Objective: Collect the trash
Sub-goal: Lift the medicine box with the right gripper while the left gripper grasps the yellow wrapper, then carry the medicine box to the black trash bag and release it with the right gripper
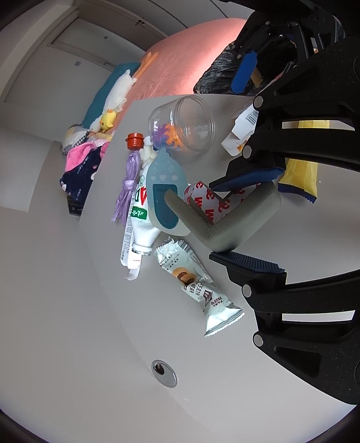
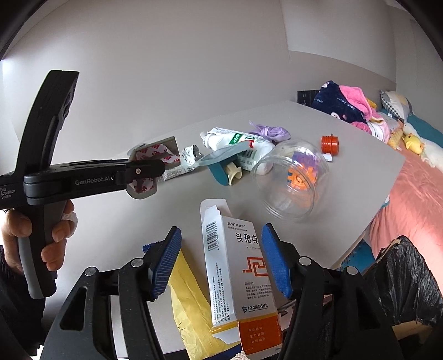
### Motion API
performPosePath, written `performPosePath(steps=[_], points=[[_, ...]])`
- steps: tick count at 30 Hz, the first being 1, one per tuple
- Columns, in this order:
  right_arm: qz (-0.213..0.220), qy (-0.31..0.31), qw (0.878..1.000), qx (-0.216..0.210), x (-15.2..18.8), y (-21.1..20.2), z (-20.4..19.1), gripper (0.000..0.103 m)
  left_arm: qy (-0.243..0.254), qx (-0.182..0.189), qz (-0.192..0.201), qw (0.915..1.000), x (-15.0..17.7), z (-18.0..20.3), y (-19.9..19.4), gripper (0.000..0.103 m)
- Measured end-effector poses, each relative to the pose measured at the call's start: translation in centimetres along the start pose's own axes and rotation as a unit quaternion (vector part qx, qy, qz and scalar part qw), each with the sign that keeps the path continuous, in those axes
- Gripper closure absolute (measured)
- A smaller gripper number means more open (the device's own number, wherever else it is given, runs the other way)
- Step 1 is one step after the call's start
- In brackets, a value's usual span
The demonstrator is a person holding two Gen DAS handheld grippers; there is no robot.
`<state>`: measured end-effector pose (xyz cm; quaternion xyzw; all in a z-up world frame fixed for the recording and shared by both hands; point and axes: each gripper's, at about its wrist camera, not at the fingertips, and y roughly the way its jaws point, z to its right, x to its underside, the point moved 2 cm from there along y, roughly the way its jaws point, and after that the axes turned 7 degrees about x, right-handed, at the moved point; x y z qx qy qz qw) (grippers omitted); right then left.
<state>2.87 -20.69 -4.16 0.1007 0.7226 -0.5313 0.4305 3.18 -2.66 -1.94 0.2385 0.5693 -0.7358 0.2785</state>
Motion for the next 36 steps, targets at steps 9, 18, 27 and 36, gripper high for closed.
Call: performPosePath(steps=[9,18,27,36], points=[[-0.032,0.010,0.999,-0.003,0.8,1.6,0.6,0.055,0.002,-0.002,-0.001,1.0000,0.0,0.0,0.1,0.059],[-0.006,0.028,1.000,0.012,0.6,0.5,1.2,0.065,0.007,-0.002,-0.001,1.0000,0.1,0.3,0.2,0.059],[0.023,0.039,0.999,0.014,-0.4,-2.1,2.3,0.064,0.018,0.006,0.005,0.9998,-0.4,2.1,-0.3,0.059],[0.045,0.064,0.996,0.036,0.3,-5.4,5.4,0.064,0.042,0.027,0.008,0.9987,-0.8,6.2,-0.2,0.059]])
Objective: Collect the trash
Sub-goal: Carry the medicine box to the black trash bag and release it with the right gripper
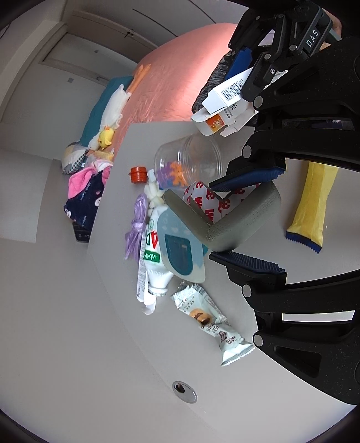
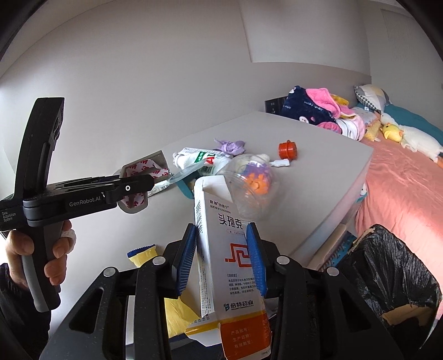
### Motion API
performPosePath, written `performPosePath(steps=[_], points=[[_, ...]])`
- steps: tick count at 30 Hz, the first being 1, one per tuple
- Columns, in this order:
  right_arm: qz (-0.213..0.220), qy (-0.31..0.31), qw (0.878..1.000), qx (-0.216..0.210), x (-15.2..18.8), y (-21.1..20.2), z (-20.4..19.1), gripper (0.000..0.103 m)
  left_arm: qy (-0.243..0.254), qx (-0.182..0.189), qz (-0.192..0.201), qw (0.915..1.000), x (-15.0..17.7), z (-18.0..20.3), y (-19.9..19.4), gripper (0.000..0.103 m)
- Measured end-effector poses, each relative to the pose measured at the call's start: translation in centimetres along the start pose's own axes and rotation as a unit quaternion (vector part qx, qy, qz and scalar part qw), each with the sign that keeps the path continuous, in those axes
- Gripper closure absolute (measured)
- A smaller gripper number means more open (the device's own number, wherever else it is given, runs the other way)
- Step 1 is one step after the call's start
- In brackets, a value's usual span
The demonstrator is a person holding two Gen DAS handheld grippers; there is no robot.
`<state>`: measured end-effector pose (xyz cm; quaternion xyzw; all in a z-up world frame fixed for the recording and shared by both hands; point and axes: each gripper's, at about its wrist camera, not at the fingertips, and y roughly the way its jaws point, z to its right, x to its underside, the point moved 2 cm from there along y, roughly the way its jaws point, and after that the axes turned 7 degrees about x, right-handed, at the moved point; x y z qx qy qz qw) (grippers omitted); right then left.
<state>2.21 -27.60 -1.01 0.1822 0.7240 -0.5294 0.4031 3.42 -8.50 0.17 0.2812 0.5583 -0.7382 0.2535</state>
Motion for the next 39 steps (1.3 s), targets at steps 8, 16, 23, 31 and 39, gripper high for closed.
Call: performPosePath(steps=[8,16,23,31,39], points=[[0.013,0.035,0.999,0.033,0.5,-2.5,4.2,0.064,0.034,0.033,-0.004,0.9989,-0.6,5.3,1.1,0.059],[0.021,0.070,0.995,0.067,1.8,-4.8,8.4,0.064,0.069,0.069,-0.016,0.9951,-0.3,10.7,2.8,0.059],[0.030,0.104,0.989,0.099,3.1,-7.1,11.9,0.064,0.107,0.101,-0.032,0.9885,0.1,15.6,4.0,0.058],[0.062,0.187,0.969,0.147,4.2,-9.9,16.4,0.034,0.154,0.178,-0.069,0.9695,1.7,19.8,5.3,0.007],[0.078,0.224,0.954,0.183,4.8,-11.3,18.8,0.020,0.204,0.194,-0.078,0.9563,3.4,22.0,5.4,0.006]])
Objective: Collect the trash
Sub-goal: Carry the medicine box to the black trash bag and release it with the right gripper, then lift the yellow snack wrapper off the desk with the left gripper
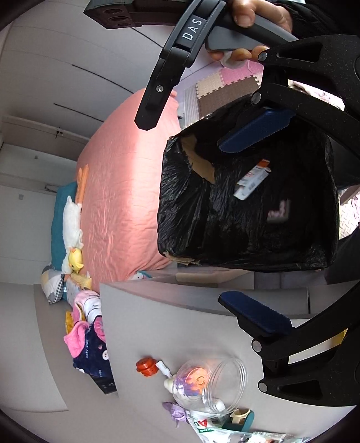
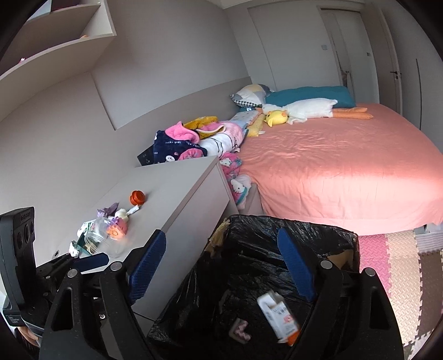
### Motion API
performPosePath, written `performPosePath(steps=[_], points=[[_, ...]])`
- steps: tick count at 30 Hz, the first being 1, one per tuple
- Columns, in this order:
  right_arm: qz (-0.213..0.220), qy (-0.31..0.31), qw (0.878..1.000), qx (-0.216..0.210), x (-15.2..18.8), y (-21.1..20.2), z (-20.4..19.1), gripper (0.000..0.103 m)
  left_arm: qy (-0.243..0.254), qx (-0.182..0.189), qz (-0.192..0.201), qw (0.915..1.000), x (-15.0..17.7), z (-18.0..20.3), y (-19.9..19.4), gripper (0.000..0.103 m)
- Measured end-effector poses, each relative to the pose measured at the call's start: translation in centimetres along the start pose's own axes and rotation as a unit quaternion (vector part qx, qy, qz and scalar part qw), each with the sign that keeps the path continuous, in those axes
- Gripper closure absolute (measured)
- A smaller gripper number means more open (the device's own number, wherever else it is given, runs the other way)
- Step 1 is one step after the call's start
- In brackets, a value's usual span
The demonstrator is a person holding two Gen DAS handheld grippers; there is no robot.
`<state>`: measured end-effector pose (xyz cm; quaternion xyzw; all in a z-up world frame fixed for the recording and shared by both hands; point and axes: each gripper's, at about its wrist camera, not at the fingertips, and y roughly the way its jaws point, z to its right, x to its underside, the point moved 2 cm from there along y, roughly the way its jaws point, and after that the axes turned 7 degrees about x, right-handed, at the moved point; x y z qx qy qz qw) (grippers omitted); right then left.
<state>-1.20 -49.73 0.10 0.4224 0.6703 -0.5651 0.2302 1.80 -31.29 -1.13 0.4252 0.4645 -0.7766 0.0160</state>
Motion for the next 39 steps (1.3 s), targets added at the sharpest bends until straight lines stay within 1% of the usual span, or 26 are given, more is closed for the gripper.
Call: performPosePath(steps=[11,16,20,24,32,36,39], points=[[-0.011,-0.023,1.000,-0.017,0.7,0.5,-1.7,0.020,-0.014,-0.028,0.006,0.9995,0.9,-1.3,-1.3,0.006],[-0.018,-0.039,0.999,-0.032,1.0,0.9,-3.2,0.020,-0.037,-0.045,0.008,0.9983,1.6,-2.6,-2.2,0.006],[-0.024,-0.058,0.997,-0.049,1.6,1.1,-4.9,0.020,-0.060,-0.069,0.010,0.9958,2.4,-3.7,-3.0,0.006],[-0.030,-0.075,0.994,-0.070,2.2,1.5,-6.8,0.020,-0.090,-0.094,0.013,0.9914,3.7,-4.9,-4.1,0.006],[-0.042,-0.103,0.988,-0.106,3.4,2.1,-10.1,0.020,-0.146,-0.137,0.017,0.9795,6.4,-7.0,-6.6,0.006],[-0.049,-0.114,0.985,-0.119,4.2,2.3,-11.3,0.020,-0.174,-0.156,0.013,0.9722,8.0,-7.8,-7.5,0.006],[-0.053,-0.120,0.983,-0.128,4.9,2.2,-12.2,0.020,-0.203,-0.176,0.007,0.9632,9.4,-8.7,-8.3,0.006]])
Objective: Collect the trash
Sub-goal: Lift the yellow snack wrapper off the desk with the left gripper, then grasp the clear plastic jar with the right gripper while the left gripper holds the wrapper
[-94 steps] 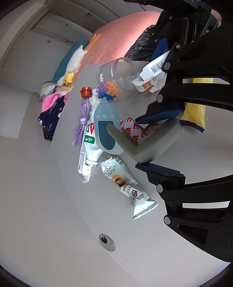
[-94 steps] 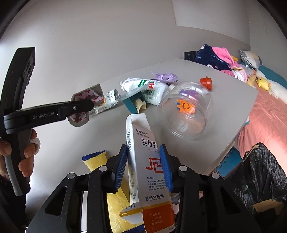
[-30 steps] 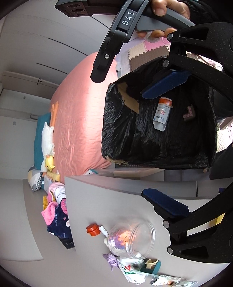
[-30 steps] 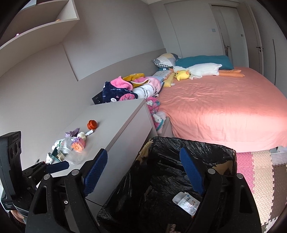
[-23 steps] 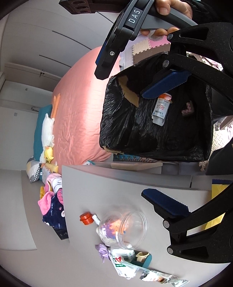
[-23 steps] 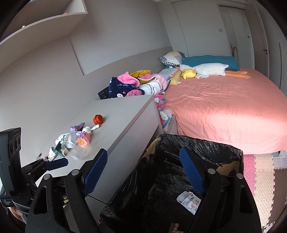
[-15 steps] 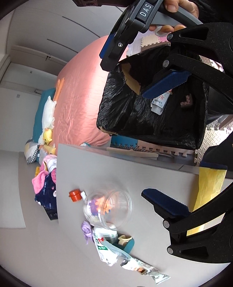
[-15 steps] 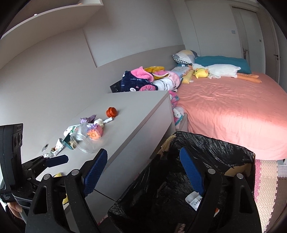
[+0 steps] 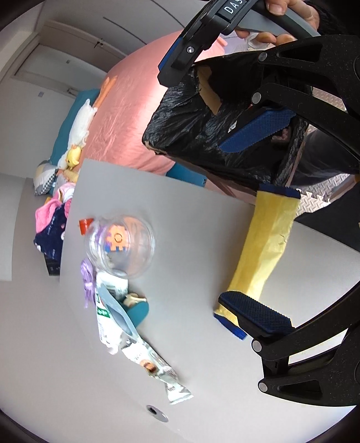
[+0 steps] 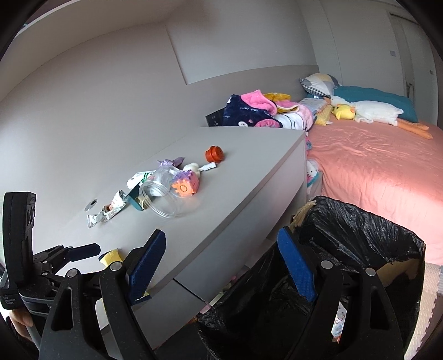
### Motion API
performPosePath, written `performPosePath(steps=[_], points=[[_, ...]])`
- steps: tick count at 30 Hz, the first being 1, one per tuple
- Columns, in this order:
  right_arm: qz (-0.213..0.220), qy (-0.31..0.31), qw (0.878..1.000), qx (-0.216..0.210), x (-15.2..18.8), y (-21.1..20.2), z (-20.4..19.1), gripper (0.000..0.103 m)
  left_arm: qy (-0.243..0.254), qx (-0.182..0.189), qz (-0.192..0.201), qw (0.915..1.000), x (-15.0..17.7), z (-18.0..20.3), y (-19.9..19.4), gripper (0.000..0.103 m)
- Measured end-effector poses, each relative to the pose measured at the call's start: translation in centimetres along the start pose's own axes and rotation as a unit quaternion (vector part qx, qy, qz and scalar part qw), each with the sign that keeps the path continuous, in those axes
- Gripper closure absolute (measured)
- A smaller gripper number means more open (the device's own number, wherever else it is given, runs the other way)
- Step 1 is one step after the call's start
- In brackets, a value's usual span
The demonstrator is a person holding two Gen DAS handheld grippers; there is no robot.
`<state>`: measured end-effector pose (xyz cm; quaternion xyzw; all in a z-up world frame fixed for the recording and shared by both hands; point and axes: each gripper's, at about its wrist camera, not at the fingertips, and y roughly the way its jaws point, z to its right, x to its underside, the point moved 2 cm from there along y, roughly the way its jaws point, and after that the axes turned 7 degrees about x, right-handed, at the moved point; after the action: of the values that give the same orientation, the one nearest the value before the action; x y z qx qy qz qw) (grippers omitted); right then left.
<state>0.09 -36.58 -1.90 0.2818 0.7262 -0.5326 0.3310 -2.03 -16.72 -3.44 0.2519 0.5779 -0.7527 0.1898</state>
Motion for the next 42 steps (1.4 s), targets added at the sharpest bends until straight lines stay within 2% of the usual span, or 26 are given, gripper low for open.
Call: performPosePath(steps=[7,14,18,22,28,30,33,36,42], points=[[-0.004,-0.015,1.000,-0.011,0.7,-0.2,-1.4,0.020,-0.089,-0.030,-0.017,0.9954,1.5,-3.7,0.2,0.006],[-0.005,-0.017,1.000,-0.010,0.7,-0.1,-1.6,0.020,-0.114,-0.038,-0.043,0.9919,2.1,-4.9,1.7,0.015],[-0.010,-0.019,1.000,-0.010,0.6,0.3,-1.8,0.020,-0.118,-0.040,-0.053,0.9908,2.3,-5.2,2.9,0.022],[-0.017,-0.024,0.999,-0.012,0.6,1.0,-2.1,0.020,-0.092,-0.071,-0.047,0.9921,2.0,-5.0,3.4,0.026],[-0.029,-0.033,0.999,-0.015,0.5,2.6,-2.7,0.020,-0.053,-0.101,-0.029,0.9930,1.4,-5.5,3.9,0.046],[-0.032,-0.033,0.999,-0.017,0.4,3.1,-2.9,0.020,-0.049,-0.098,-0.022,0.9937,1.2,-6.0,3.9,0.057],[-0.036,-0.034,0.999,-0.019,0.2,4.0,-3.2,0.020,-0.063,-0.068,-0.006,0.9957,0.7,-7.0,3.7,0.068],[-0.038,-0.032,0.998,-0.024,0.0,4.9,-3.6,0.020,-0.082,-0.050,0.001,0.9954,0.4,-7.9,3.4,0.073],[-0.045,-0.036,0.998,-0.024,-0.5,6.8,-4.6,0.020,-0.094,-0.029,0.011,0.9951,-0.5,-9.0,3.4,0.073]])
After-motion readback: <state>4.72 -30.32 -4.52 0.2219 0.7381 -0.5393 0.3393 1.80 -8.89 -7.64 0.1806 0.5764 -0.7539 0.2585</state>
